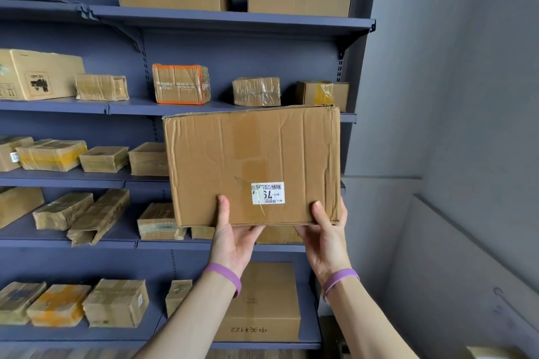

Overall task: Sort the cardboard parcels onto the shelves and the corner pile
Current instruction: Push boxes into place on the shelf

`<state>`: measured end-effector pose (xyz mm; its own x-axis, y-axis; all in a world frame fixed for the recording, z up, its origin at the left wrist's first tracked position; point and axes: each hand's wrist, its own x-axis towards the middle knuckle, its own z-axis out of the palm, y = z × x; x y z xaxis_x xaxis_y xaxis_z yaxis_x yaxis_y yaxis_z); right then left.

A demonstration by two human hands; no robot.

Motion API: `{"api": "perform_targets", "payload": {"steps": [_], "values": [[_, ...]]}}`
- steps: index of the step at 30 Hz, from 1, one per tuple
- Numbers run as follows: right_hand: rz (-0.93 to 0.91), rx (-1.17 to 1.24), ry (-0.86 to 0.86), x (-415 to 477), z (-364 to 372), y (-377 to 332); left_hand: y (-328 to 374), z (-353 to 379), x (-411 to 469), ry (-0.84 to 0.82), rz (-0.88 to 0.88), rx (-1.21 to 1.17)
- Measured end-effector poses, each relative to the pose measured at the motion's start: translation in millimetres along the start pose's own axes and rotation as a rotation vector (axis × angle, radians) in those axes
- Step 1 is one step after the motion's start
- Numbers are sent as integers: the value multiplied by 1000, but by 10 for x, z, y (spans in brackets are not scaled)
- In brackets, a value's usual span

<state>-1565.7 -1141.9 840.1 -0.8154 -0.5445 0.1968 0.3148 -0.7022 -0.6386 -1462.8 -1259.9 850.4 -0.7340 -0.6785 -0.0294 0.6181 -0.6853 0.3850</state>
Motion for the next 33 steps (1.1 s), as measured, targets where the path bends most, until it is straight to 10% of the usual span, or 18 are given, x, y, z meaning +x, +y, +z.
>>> {"api": "perform_targets", "payload": {"steps": [7, 33], "values": [[176, -49, -294, -21, -114, -108, 321, -86, 58, 35, 89, 62], [188, 57, -27, 174, 240, 46, 400, -185, -84, -89, -86, 89]]}}
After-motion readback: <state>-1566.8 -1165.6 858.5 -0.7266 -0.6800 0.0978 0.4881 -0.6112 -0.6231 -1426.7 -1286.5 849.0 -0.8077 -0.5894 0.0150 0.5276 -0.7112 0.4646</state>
